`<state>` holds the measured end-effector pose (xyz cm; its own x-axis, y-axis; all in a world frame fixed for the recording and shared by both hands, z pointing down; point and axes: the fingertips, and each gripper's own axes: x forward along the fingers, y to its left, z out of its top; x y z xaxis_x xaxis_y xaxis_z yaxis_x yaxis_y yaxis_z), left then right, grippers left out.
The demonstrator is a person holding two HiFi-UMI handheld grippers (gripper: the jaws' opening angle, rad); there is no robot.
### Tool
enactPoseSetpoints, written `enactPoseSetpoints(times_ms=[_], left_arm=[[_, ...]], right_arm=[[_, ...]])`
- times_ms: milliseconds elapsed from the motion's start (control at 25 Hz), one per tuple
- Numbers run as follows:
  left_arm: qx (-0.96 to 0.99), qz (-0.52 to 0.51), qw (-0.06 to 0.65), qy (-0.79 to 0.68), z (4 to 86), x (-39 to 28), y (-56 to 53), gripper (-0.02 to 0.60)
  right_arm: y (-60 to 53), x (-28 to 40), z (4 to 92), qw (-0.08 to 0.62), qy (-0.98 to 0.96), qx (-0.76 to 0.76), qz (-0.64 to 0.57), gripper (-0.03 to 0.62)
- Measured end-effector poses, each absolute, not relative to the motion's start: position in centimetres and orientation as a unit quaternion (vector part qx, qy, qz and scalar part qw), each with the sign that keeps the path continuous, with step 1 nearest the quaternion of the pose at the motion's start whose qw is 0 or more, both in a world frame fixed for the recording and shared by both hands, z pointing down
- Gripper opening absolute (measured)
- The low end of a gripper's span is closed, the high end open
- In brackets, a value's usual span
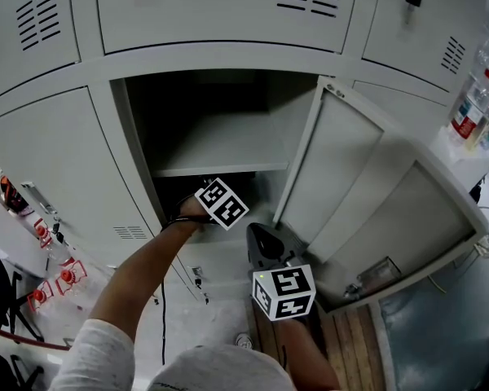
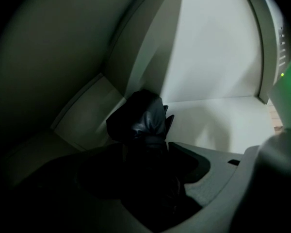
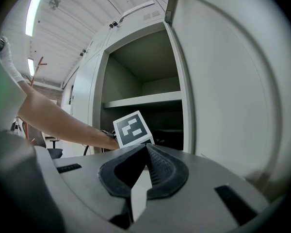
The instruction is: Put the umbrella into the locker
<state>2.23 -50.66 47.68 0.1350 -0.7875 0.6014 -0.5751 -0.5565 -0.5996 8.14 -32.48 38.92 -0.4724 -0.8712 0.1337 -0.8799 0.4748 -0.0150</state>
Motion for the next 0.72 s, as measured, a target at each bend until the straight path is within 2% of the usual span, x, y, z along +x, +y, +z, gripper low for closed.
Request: enactPoseSetpoints(times_ms=[720], left_arm=[[-0.775, -0.415, 0.084, 0.469, 45.3, 2.8, -48.7, 0.285]], right_arm=[[-32.7, 7.9, 38.7, 0.046, -0.86, 0.506, 0.047, 0.003]])
